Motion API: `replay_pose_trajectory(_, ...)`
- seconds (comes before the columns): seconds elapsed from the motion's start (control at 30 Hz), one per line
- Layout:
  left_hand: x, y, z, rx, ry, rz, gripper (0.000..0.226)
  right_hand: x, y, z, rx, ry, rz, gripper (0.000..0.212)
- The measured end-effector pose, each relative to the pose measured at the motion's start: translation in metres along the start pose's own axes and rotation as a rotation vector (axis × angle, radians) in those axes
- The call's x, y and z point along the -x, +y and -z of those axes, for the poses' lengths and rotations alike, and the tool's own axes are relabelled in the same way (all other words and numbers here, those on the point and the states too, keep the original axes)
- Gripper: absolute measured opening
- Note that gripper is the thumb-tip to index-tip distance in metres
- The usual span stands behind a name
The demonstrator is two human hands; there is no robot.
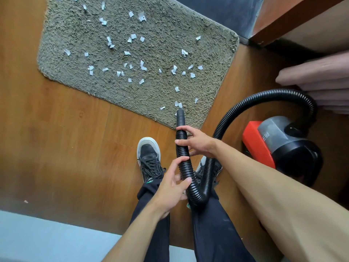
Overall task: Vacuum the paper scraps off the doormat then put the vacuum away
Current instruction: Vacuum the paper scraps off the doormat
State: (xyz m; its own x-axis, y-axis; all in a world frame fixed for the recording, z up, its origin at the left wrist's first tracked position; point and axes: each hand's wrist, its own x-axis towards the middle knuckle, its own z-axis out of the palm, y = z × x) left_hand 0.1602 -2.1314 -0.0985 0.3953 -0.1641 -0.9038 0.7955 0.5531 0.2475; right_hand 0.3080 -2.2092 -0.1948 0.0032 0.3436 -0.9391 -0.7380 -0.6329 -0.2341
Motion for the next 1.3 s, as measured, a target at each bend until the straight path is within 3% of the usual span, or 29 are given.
replay_pose_trajectory(0.93, -0.009, 0.006, 0.006, 0.022, -0.018, 0.024, 0.054, -0.005, 0.001, -0.003, -0.001, 0.149, 0.038, 0.051)
replay_pose_trajectory(1.3, -0.01, 0.016, 0.025, 0.048, 0.026, -0.009, 0.055, -0.022, -0.023, -0.028, 0.057, 0.125, 0.057, 0.053)
